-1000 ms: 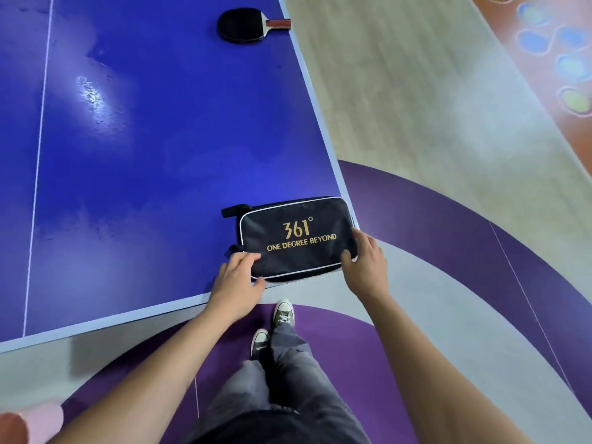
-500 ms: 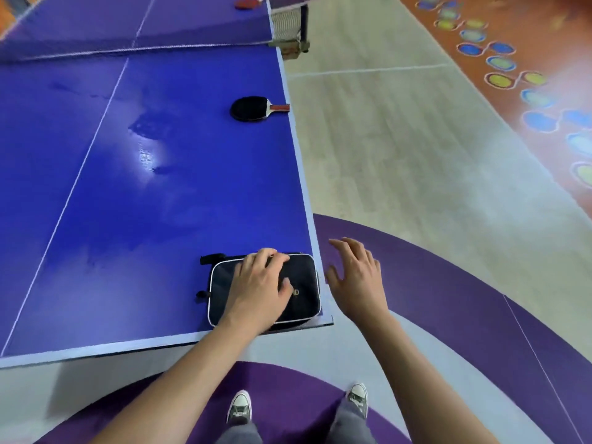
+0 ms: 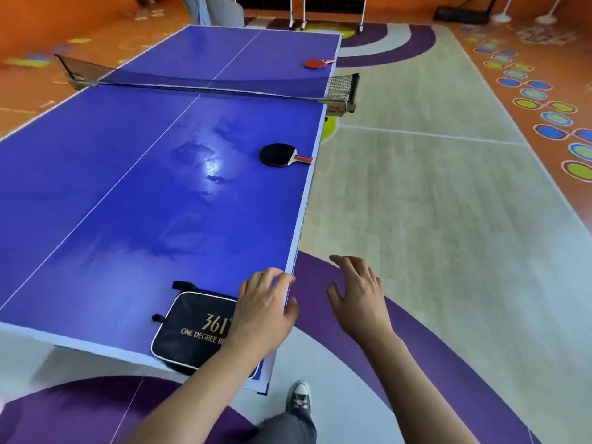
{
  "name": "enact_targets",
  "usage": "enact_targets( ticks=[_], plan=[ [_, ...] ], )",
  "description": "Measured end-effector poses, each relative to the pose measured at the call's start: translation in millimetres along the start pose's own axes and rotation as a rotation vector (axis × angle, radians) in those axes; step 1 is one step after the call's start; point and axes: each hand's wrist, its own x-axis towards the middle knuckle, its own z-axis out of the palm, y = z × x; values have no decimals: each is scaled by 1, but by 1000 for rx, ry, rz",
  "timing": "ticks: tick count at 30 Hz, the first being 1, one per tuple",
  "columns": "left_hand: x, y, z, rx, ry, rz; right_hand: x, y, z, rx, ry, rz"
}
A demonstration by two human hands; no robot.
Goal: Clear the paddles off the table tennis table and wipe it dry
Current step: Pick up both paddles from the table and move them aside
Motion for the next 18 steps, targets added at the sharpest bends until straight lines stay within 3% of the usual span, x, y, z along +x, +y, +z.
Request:
enact_targets(
  ticks=[12, 18],
  plan=[
    [172, 53, 62, -43, 107, -136, 186, 92, -40, -53, -87, -84],
    [277, 99, 59, -51, 114, -91, 282, 132, -78, -39, -53, -66]
  ],
)
